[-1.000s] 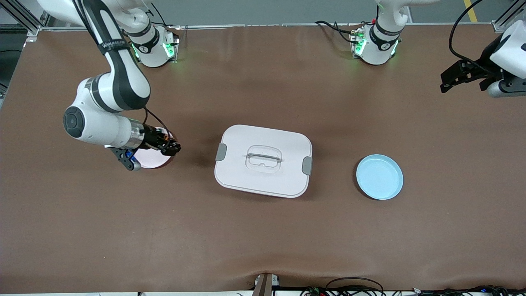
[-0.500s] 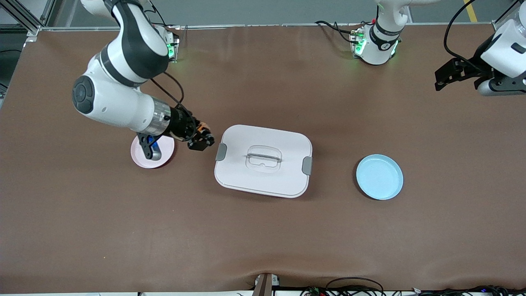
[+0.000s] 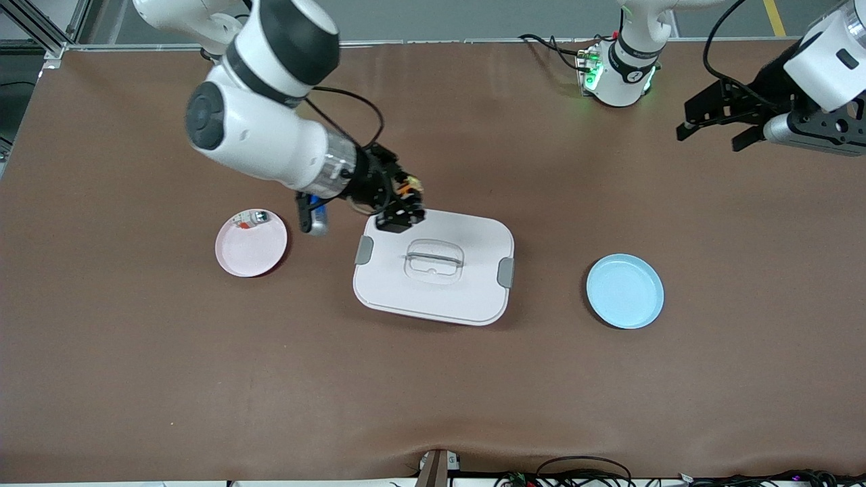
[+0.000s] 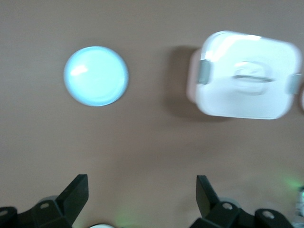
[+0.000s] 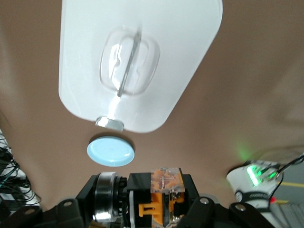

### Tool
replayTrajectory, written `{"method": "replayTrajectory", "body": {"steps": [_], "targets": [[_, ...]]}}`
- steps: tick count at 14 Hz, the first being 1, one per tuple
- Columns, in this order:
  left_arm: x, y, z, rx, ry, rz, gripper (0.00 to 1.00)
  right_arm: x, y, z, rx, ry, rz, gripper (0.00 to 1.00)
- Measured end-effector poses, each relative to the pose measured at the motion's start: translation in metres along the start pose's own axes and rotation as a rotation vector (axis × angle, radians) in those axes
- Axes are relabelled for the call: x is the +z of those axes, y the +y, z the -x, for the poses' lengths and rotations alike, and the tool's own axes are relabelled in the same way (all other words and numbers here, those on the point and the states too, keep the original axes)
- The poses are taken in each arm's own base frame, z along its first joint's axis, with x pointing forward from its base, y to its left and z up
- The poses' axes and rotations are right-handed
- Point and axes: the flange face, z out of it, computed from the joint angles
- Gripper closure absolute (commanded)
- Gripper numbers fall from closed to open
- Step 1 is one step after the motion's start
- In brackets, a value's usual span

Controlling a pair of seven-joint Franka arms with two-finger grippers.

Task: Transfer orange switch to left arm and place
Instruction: 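Lift the switch over the white box while the left gripper approaches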

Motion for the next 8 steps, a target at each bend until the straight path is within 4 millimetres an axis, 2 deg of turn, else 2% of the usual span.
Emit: {"method": "replayTrajectory", "body": {"steps": [2, 3, 6, 8], "targets": [[0.005, 0.012, -0.006, 0.014, 0.011, 0.079, 0.0, 0.016, -0.008, 0.031, 0.054, -0.025, -0.026, 1.0], [0.009, 0.019, -0.01, 0.025, 0.02, 0.098, 0.0, 0.022, -0.013, 0.04, 0.067, -0.04, -0.054, 1.0], [0.022, 0.047, -0.014, 0.062, 0.013, 0.158, 0.0, 0.029, -0.023, 0.05, 0.114, -0.076, -0.122, 1.0], [0.031, 0.057, -0.021, 0.061, -0.003, 0.249, 0.0, 0.031, -0.025, 0.053, 0.132, -0.084, -0.134, 1.0]]}}
